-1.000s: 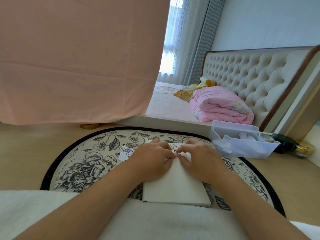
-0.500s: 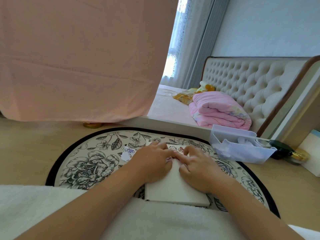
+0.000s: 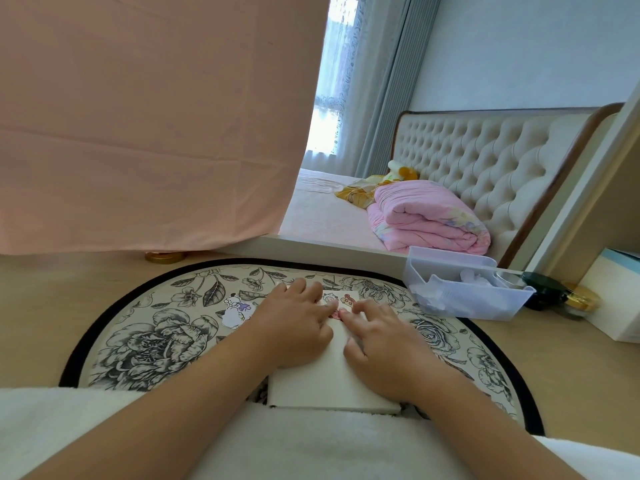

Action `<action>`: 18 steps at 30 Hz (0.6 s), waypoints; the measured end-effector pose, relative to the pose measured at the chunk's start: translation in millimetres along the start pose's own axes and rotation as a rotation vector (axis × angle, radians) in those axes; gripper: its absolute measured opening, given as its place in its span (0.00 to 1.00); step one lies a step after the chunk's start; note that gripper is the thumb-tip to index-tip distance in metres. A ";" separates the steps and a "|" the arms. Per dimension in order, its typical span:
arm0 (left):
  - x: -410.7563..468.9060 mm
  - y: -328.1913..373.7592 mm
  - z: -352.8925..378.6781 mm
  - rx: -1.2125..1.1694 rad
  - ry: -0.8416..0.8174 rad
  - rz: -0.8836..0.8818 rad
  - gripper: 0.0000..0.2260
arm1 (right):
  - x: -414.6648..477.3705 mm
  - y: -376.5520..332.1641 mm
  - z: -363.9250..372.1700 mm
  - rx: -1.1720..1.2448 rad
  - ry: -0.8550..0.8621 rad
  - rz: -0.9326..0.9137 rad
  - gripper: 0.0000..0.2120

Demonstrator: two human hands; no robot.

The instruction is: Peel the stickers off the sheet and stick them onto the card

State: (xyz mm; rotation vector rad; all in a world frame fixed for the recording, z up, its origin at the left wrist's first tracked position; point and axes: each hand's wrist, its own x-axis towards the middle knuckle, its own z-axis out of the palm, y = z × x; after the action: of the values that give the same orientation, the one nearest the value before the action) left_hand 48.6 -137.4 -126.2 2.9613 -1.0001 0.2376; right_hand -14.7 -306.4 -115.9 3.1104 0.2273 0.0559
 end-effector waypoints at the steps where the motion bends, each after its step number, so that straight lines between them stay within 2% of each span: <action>1: -2.0 0.1 -1.1 0.003 0.015 0.013 0.29 | 0.0 0.1 -0.2 -0.001 -0.001 0.002 0.27; 4: -7.3 0.4 -2.0 -0.023 0.078 0.067 0.25 | 0.7 1.0 -0.5 0.009 -0.011 0.002 0.27; 9: -15.3 -0.1 -0.1 -0.118 0.152 0.134 0.31 | 1.8 3.8 -0.6 -0.031 0.010 -0.020 0.27; 11: -16.6 -0.2 0.6 -0.155 0.166 0.136 0.28 | 1.1 4.8 1.4 -0.081 0.044 -0.071 0.28; 13: -17.5 0.9 0.1 -0.178 0.155 0.117 0.22 | -0.3 6.4 3.3 -0.100 0.069 -0.133 0.31; 15: -18.4 2.2 -0.4 -0.195 0.142 0.097 0.22 | -2.0 8.7 3.6 -0.087 0.088 -0.178 0.36; 18: -19.7 4.4 -1.8 -0.208 0.143 0.069 0.24 | -6.7 13.4 -1.0 -0.079 0.100 -0.210 0.38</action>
State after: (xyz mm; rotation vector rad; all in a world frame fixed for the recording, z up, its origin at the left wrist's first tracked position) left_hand 30.3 -128.9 -127.5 2.6850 -1.0405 0.3201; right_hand -19.5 -320.6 -114.7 2.9887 0.5388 0.2102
